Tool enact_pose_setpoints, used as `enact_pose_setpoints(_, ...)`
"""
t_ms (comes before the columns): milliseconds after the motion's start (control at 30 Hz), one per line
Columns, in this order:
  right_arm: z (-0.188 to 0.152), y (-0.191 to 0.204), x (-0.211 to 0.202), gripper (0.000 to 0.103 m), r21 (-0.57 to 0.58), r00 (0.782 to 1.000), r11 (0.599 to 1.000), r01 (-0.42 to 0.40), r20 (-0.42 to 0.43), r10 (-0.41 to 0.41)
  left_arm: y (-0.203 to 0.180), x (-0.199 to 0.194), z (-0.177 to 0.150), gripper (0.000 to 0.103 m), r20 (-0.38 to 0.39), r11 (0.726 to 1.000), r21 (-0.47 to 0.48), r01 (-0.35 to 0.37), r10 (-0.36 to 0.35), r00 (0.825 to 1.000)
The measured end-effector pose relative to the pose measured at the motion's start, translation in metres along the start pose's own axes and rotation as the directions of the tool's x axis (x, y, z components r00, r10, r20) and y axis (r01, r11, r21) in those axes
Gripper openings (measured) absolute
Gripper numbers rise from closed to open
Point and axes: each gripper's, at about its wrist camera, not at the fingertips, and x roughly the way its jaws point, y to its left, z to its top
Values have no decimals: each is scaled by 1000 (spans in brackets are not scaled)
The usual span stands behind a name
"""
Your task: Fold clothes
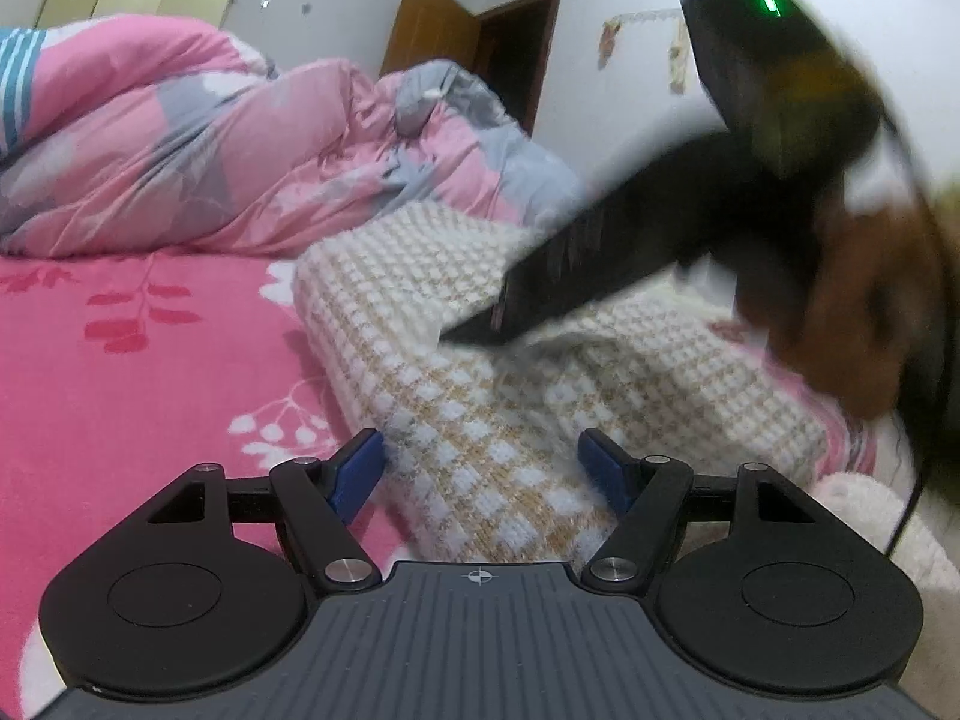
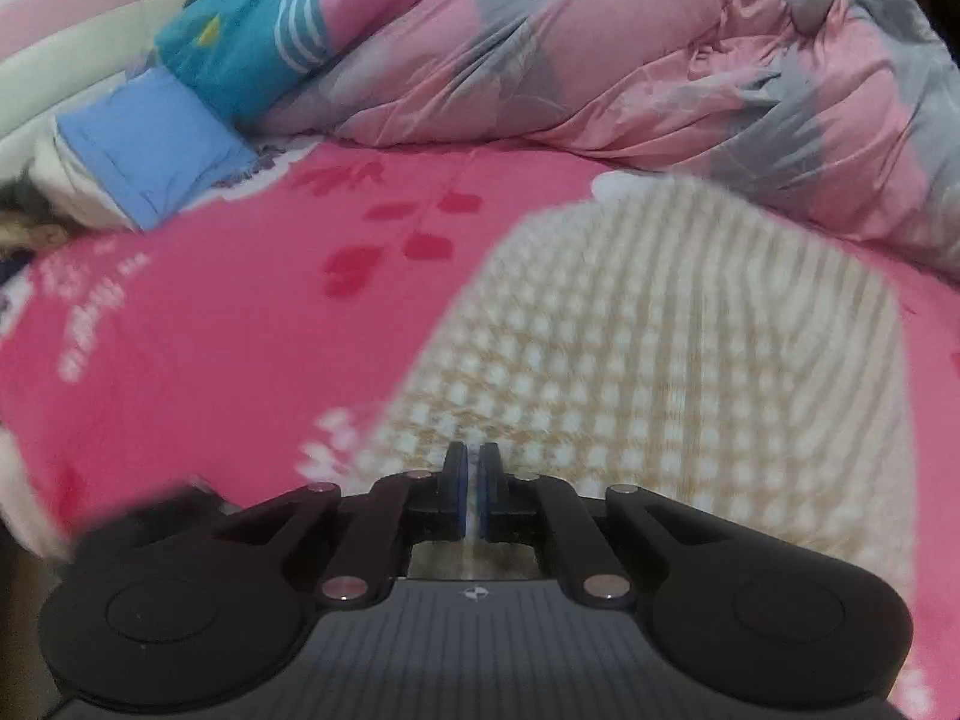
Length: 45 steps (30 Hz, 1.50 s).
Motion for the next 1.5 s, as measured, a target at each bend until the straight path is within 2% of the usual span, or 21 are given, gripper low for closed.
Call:
enact_pose_setpoints(100,11,-8,-13,0,95,1000,995,-25,-15,26,0,-4,4,72,-1,1000,2,12,-12,1000)
enact_pose_setpoints(133,17,-9,-20,3,124,999,992,-26,-26,30,-1,-5,5,72,-3,1000,4,12,-12,1000)
enact_pose_setpoints(200,16,2,-45,3,89,999,996,-30,15,29,0,-6,5,72,-10,1000,-1,15,-15,1000)
enact_pose_setpoints(267,4,6,-53,3,81,1000,997,-17,11,16,0,-6,5,72,-18,1000,-6,18,-18,1000)
enact_pose_setpoints(400,-38,-7,-28,0,104,999,995,-9,53,3,-4,-9,6,71,-36,1000,27,12,-11,999)
enact_pose_setpoints(500,-40,-10,-49,0,204,997,979,-27,73,12,-7,-23,15,73,-15,998,54,14,-13,1000)
enact_pose_setpoints(600,-61,-7,-82,13,235,986,972,8,163,-47,-10,-35,26,79,9,998,69,13,-13,1000)
enact_pose_setpoints(633,-68,-7,-92,18,251,976,967,36,198,-87,-10,-39,30,80,17,997,74,12,-13,1000)
enact_pose_setpoints(700,-85,-13,-108,20,286,945,950,126,258,-203,-12,-42,38,80,29,996,85,11,-13,1000)
enact_pose_setpoints(767,-99,-25,-109,26,320,921,928,189,271,-281,-16,-31,48,80,28,995,101,6,-9,1000)
enact_pose_setpoints(833,-114,-39,-90,27,341,934,915,214,202,-294,-22,-13,52,80,5,990,137,-6,5,1000)
enact_pose_setpoints(933,-128,-43,-96,28,378,933,914,150,252,-257,-32,7,57,77,-29,977,210,-38,45,999)
enact_pose_setpoints(1033,-141,-46,-111,35,405,925,911,81,309,-220,-36,15,72,79,8,969,242,-48,48,999)
enact_pose_setpoints(1100,-151,-48,-114,35,413,927,909,51,320,-197,-41,27,85,79,19,959,276,-64,61,998)
enact_pose_setpoints(1233,-170,-56,-128,35,437,921,899,2,350,-172,-61,68,103,79,2,915,390,-105,113,994)
enact_pose_setpoints(1400,-188,-75,-142,35,499,911,866,-40,375,-174,-82,113,97,79,-47,869,484,-102,142,989)
enact_pose_setpoints(1500,-198,-87,-150,36,534,904,843,-66,389,-175,-91,130,85,78,-86,827,553,-100,175,981)
